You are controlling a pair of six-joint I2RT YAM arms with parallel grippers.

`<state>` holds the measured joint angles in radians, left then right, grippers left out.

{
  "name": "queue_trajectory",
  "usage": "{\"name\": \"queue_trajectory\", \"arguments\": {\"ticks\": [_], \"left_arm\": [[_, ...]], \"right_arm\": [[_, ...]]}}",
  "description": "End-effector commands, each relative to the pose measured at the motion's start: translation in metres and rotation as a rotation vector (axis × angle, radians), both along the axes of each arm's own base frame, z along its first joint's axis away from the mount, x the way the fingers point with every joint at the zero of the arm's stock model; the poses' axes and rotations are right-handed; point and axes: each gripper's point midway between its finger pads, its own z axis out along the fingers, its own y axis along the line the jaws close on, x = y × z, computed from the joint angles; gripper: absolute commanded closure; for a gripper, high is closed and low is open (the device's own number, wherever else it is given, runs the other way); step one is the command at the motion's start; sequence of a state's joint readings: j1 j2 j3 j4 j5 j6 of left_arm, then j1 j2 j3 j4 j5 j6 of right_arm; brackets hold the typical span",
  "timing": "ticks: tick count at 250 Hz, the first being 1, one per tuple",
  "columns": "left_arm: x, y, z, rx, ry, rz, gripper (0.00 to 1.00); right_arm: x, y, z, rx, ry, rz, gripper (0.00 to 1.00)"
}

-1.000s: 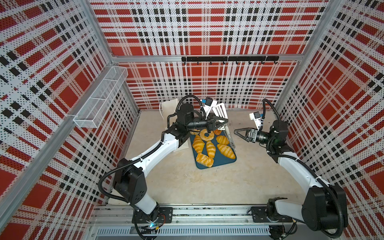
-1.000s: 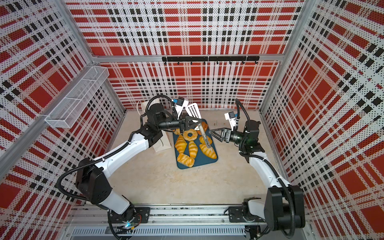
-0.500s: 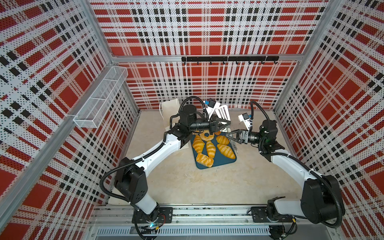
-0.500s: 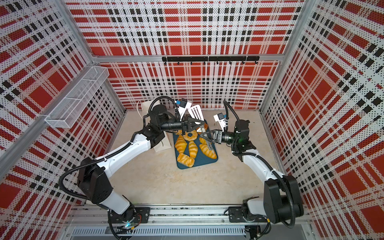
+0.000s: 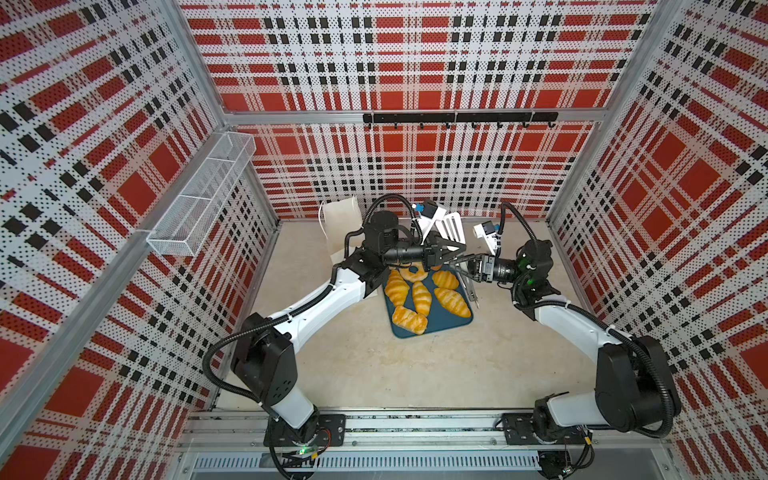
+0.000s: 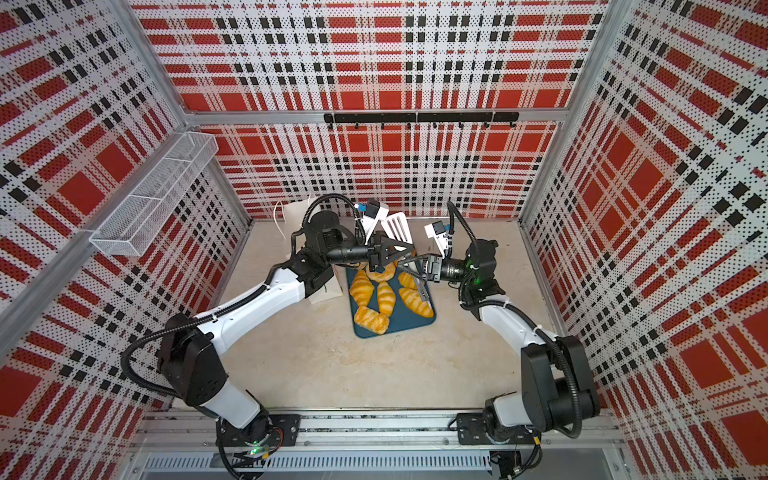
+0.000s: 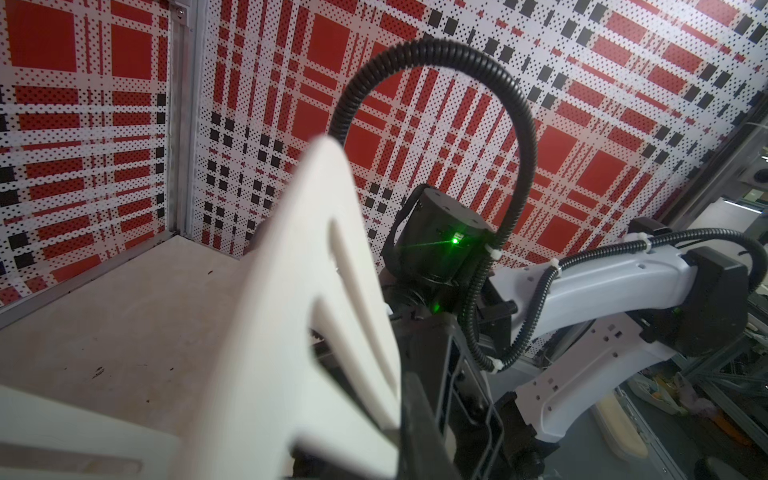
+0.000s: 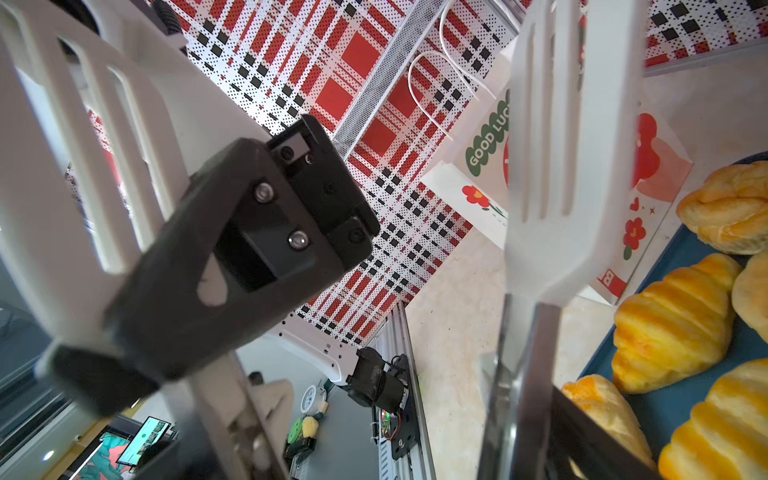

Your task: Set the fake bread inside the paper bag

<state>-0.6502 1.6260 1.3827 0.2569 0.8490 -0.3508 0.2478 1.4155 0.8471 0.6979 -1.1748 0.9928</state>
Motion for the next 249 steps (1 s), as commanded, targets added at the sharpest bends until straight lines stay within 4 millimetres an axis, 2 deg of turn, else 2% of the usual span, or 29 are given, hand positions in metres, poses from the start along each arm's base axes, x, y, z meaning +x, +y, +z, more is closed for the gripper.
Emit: {"name": "queue_trajectory", "arguments": {"ticks": [1, 31, 91, 179, 249], "left_arm": [[-0.007, -0.006, 0.022, -0.043, -0.069, -0.020, 0.87], [-0.007, -0.006, 0.022, -0.043, -0.075, -0.019, 0.87], [-0.003, -0.005, 0.026, -0.048, -0.093, -0.011, 0.87], [-0.002, -0.003, 0.031, -0.060, -0.103, -0.012, 0.87], [-0.002, 0.001, 0.033, -0.102, -0.087, -0.006, 0.87]], "right_arm": [[0.003, 0.003, 0.018, 0.031, -0.062, -0.001, 0.07], [0.001, 0.006, 0.017, 0.025, -0.053, 0.017, 0.09], [-0.002, 0.005, 0.003, -0.019, -0.018, 0.015, 0.10], [-0.009, 0.003, 0.008, -0.041, -0.041, 0.008, 0.10], [-0.007, 0.003, 0.012, -0.038, -0.055, 0.002, 0.17]]}}
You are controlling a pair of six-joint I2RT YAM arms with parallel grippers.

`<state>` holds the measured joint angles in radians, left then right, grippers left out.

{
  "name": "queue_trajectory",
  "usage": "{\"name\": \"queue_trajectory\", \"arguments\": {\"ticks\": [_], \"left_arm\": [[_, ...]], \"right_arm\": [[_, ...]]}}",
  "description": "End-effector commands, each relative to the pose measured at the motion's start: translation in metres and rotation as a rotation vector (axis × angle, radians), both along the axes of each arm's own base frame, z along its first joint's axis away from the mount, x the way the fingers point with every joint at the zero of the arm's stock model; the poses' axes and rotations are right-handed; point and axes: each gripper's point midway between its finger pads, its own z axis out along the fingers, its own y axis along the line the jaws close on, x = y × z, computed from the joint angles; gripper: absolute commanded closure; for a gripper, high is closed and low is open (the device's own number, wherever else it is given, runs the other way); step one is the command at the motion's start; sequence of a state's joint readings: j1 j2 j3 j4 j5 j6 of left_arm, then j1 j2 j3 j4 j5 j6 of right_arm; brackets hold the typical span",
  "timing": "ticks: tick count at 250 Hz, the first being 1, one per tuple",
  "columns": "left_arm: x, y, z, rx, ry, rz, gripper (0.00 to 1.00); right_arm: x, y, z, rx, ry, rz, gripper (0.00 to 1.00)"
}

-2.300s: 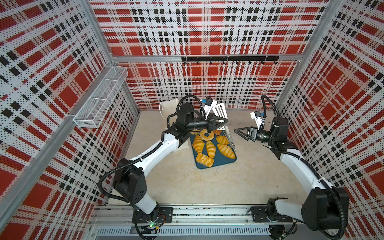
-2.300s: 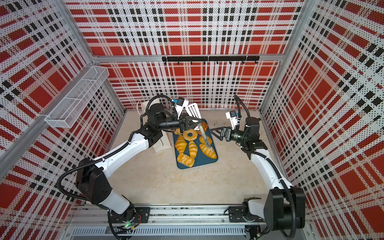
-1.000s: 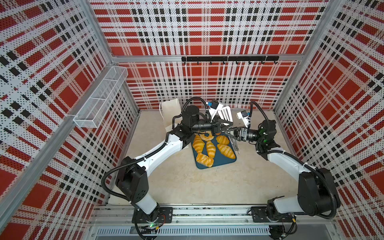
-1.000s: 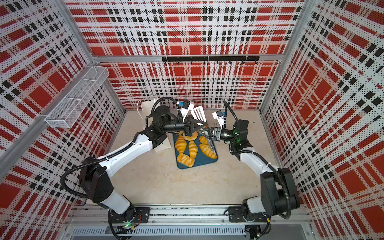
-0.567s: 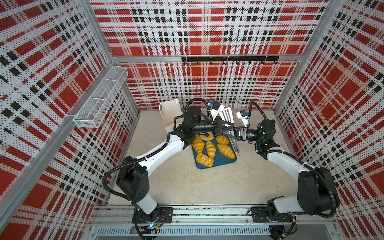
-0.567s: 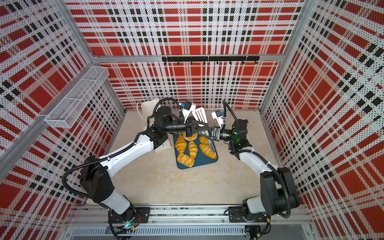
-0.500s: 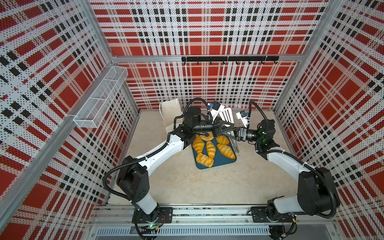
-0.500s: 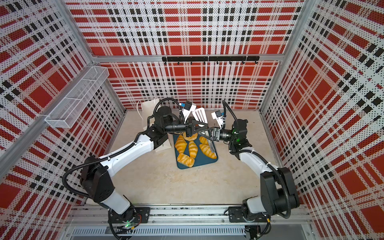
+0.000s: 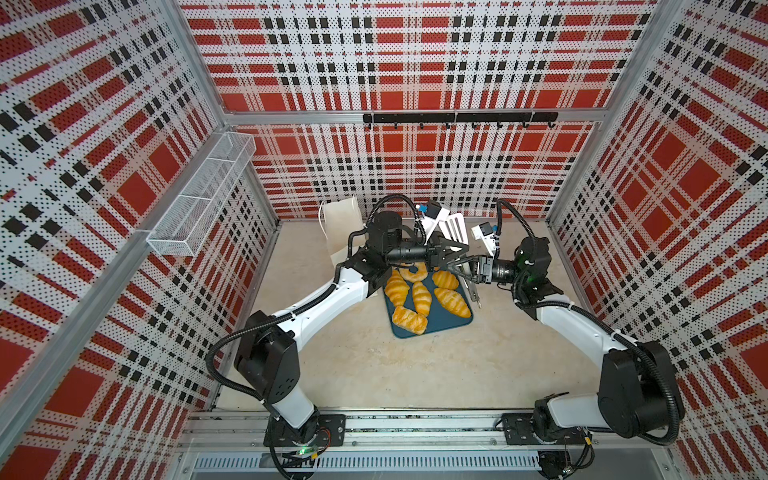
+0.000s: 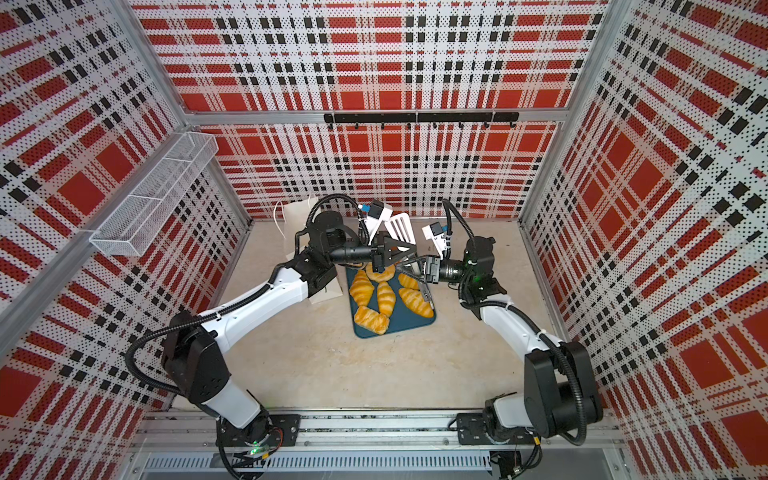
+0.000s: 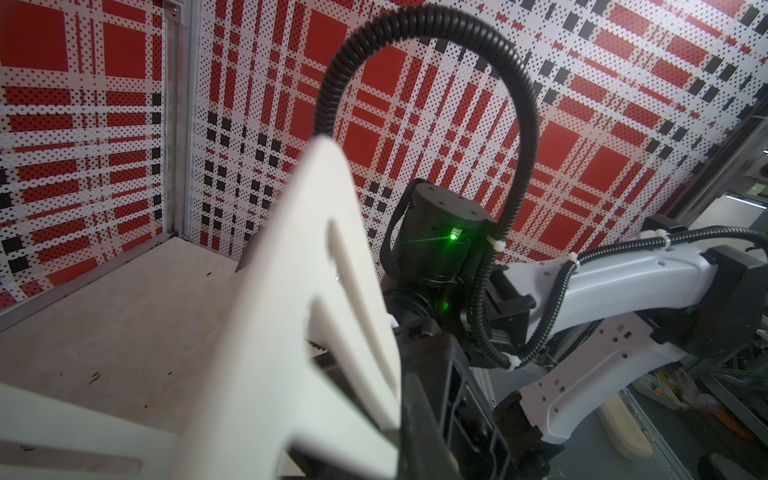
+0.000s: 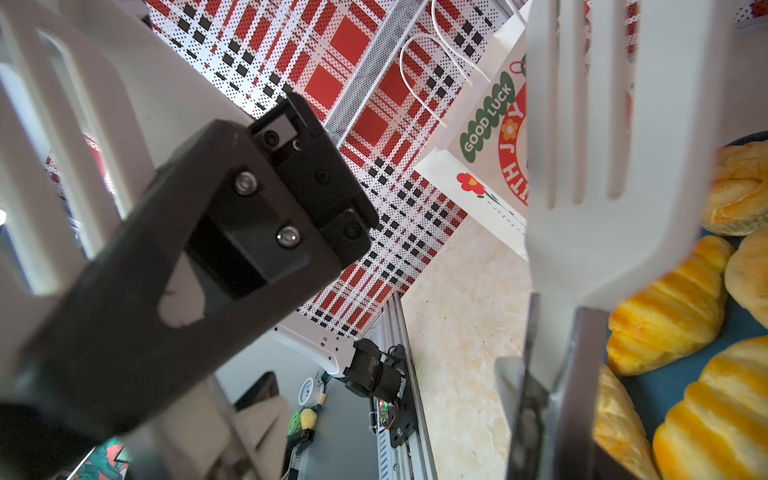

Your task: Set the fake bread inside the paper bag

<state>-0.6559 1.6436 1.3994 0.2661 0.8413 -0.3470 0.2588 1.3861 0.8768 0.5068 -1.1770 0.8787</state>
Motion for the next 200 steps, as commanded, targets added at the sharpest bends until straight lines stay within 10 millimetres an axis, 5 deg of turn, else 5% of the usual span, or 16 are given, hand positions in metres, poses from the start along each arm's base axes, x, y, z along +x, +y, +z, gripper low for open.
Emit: {"name": "queue_trajectory", "arguments": {"ticks": [1, 127, 200], "left_arm": [[-0.004, 0.006, 0.032, -0.098, -0.076, -0.007, 0.87], [-0.002, 0.013, 0.031, -0.142, -0.044, 0.026, 0.82], [0.012, 0.033, 0.015, -0.130, 0.005, 0.128, 0.61]], "right_arm": [[-0.002, 0.000, 0.018, 0.012, -0.069, -0.007, 0.17], [-0.005, -0.003, 0.016, -0.042, -0.089, -0.039, 0.27], [0.008, -0.024, -0.011, -0.172, -0.041, -0.153, 0.34]]}}
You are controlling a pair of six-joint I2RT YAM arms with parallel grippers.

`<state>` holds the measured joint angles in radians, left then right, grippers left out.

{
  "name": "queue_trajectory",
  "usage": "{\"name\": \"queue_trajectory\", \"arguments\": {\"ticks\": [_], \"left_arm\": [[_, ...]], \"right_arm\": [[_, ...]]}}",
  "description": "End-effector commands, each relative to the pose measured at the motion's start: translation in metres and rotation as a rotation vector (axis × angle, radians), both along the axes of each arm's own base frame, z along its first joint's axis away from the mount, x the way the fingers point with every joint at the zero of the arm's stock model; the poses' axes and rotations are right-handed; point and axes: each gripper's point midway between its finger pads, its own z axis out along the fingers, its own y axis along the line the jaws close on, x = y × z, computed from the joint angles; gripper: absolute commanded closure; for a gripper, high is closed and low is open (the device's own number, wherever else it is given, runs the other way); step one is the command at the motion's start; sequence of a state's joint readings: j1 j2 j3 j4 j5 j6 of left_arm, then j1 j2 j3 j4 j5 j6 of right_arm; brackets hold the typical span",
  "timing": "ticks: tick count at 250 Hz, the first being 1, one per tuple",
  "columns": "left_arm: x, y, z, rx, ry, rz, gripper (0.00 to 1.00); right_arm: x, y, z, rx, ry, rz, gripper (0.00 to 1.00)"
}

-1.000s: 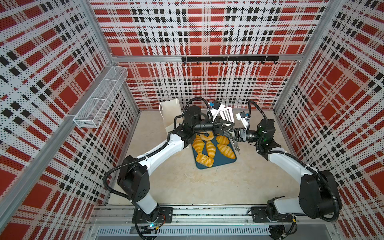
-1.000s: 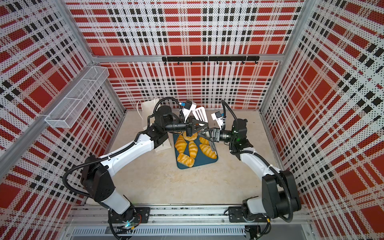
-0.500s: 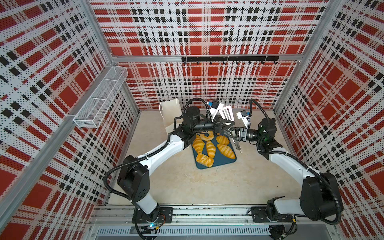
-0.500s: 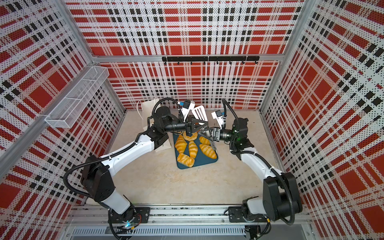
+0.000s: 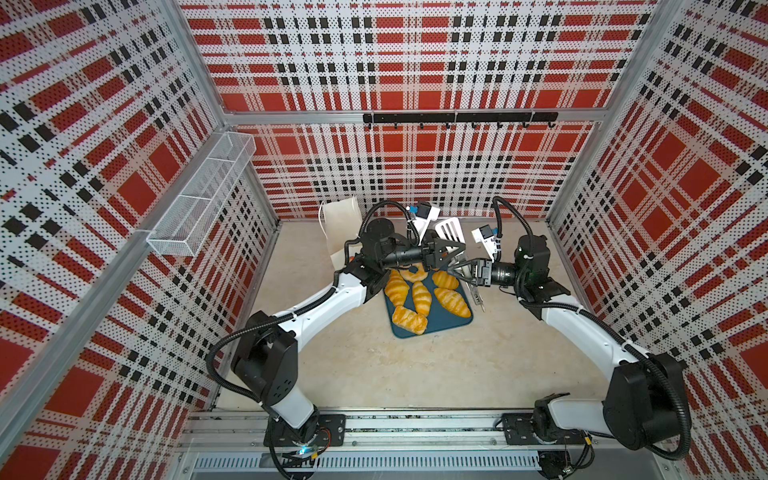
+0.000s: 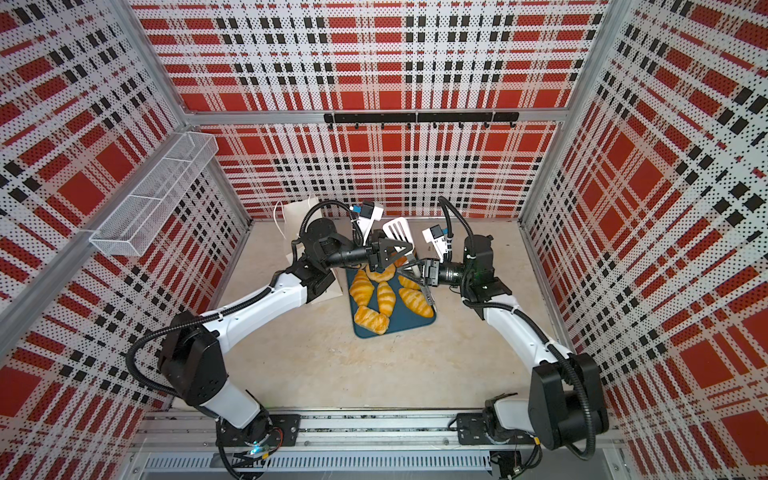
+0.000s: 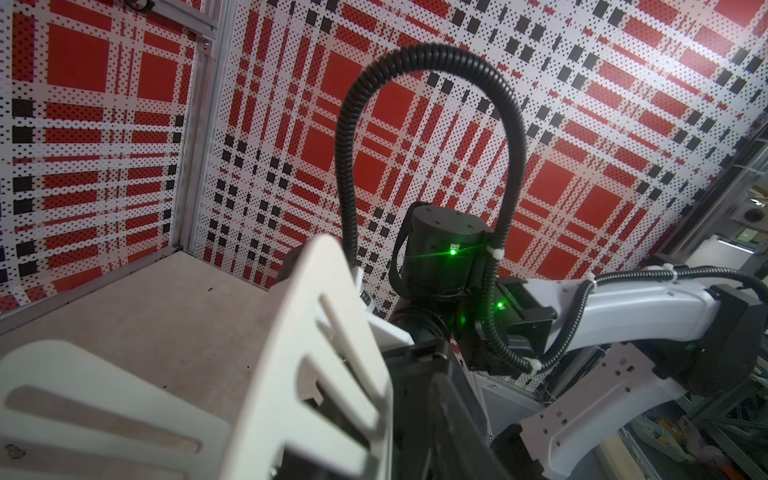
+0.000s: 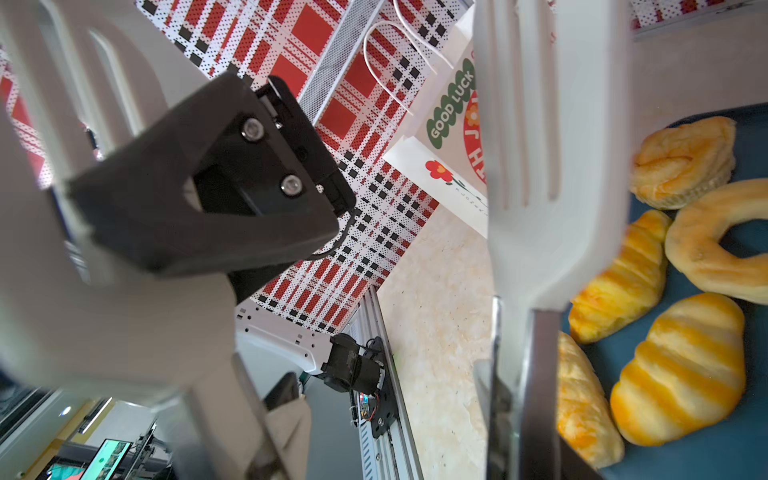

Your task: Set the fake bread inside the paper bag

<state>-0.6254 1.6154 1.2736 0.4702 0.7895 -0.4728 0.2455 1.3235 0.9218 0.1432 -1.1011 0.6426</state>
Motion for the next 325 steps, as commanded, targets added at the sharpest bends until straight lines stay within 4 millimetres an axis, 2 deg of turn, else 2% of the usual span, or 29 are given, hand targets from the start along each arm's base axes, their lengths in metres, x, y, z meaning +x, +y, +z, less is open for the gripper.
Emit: {"name": "queue_trajectory", "arguments": {"ticks": [1, 30, 41, 56, 70, 84, 130, 169, 253, 325], "left_arm": [[-0.001, 0.017, 0.019, -0.047, -0.037, 0.057, 0.61], [0.004, 0.024, 0.007, -0.031, -0.019, 0.107, 0.49], [0.007, 0.028, 0.001, -0.021, -0.001, 0.130, 0.41], [0.011, 0.032, -0.008, -0.006, 0.022, 0.160, 0.38], [0.014, 0.037, -0.017, 0.008, 0.039, 0.194, 0.32], [0.015, 0.041, -0.026, 0.026, 0.052, 0.218, 0.30], [0.018, 0.048, -0.052, 0.104, 0.099, 0.274, 0.14], [0.020, 0.053, -0.061, 0.153, 0.095, 0.322, 0.00], [0.019, 0.064, -0.077, 0.241, 0.094, 0.431, 0.01], [0.013, 0.068, -0.090, 0.283, 0.106, 0.485, 0.01]], "right_arm": [[0.007, -0.014, 0.004, -0.062, -0.054, -0.076, 0.34], [0.007, -0.018, -0.002, -0.097, -0.045, -0.099, 0.34], [0.008, -0.020, -0.007, -0.126, -0.028, -0.110, 0.34], [0.009, -0.025, -0.015, -0.186, -0.033, -0.127, 0.35], [0.010, -0.030, -0.025, -0.248, -0.019, -0.151, 0.34], [0.012, -0.036, -0.036, -0.319, -0.002, -0.177, 0.34], [0.018, -0.067, -0.080, -0.582, 0.072, -0.277, 0.35], [0.017, -0.087, -0.100, -0.733, 0.102, -0.327, 0.35], [0.000, -0.109, -0.132, -1.043, 0.117, -0.308, 0.35], [-0.018, -0.108, -0.162, -1.270, 0.147, -0.243, 0.36]]}}
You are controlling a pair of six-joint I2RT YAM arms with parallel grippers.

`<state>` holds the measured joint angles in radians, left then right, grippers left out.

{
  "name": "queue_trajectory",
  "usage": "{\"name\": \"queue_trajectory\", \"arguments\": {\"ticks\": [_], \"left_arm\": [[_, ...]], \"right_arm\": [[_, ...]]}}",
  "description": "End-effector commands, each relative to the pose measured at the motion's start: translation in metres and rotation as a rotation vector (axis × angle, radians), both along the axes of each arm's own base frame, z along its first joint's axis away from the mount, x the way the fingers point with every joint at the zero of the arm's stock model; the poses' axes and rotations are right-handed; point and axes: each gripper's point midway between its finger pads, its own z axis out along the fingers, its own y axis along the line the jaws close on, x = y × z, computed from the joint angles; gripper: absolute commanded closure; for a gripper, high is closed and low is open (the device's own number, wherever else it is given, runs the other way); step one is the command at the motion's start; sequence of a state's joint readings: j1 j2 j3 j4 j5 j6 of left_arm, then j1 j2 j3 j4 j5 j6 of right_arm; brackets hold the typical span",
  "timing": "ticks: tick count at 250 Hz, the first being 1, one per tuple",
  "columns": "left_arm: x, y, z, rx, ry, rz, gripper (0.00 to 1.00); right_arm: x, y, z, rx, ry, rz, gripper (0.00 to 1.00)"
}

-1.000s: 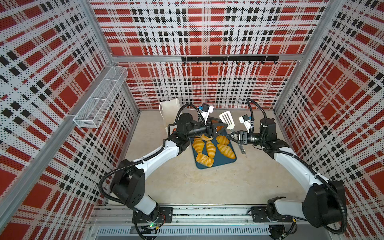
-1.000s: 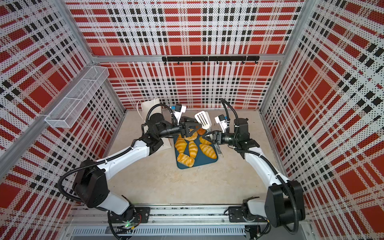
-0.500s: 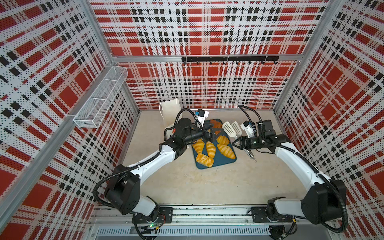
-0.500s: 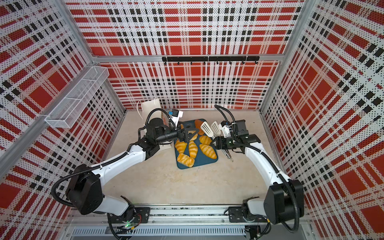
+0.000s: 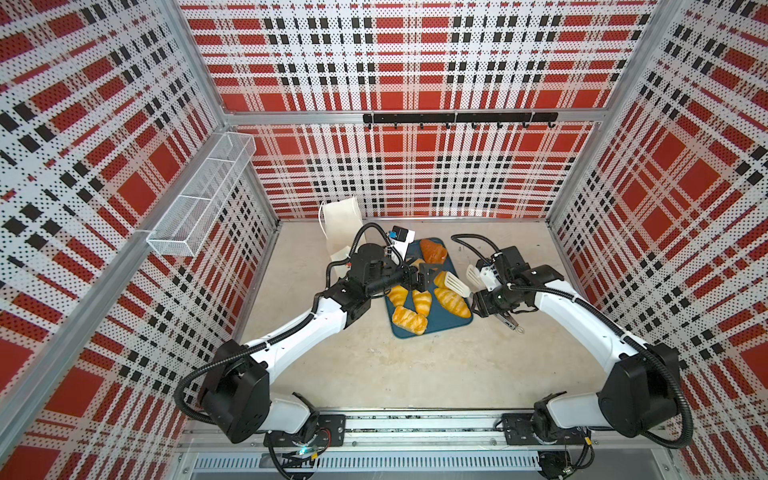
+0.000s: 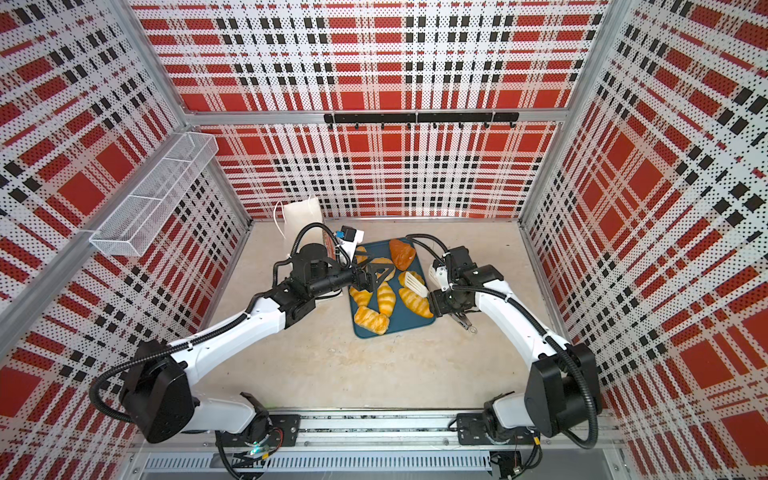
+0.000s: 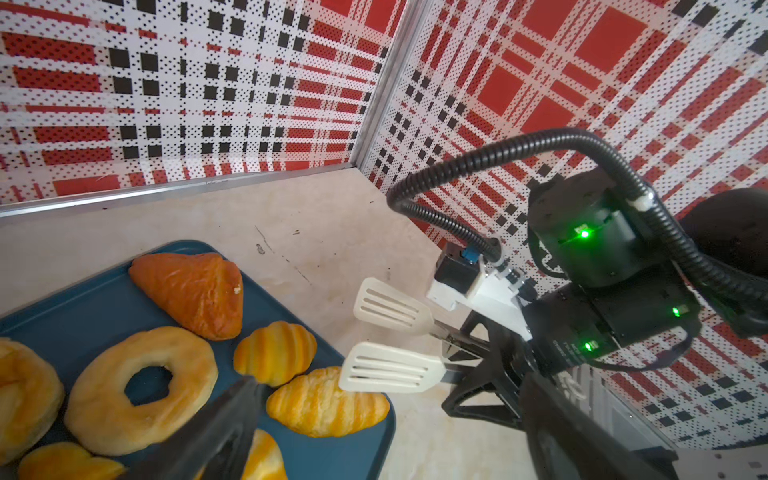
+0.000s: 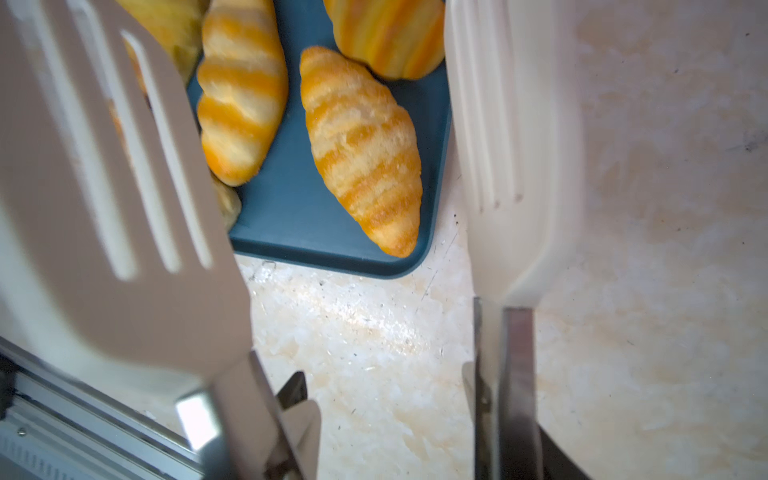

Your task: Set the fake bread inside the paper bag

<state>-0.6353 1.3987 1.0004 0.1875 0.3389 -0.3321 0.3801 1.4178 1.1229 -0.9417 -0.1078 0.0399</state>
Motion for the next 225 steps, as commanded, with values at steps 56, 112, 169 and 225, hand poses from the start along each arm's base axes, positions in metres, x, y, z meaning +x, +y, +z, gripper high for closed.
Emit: {"name": "queue_trajectory", "arguments": {"ticks": [56, 112, 169, 225], "left_arm": [[-0.017, 0.016, -0.004, 0.079, -0.032, 0.110, 0.01], [-0.028, 0.035, -0.017, 0.139, -0.043, 0.184, 0.01], [-0.038, 0.054, -0.032, 0.184, -0.016, 0.221, 0.00], [-0.049, 0.070, -0.041, 0.212, -0.009, 0.256, 0.01]], "right_arm": [[-0.006, -0.008, -0.013, -0.251, 0.020, 0.028, 0.36], [-0.014, -0.005, -0.027, -0.321, 0.063, 0.054, 0.37], [-0.021, -0.002, -0.034, -0.324, 0.097, 0.060, 0.37], [-0.031, 0.012, -0.033, -0.295, 0.117, 0.089, 0.39]]}}
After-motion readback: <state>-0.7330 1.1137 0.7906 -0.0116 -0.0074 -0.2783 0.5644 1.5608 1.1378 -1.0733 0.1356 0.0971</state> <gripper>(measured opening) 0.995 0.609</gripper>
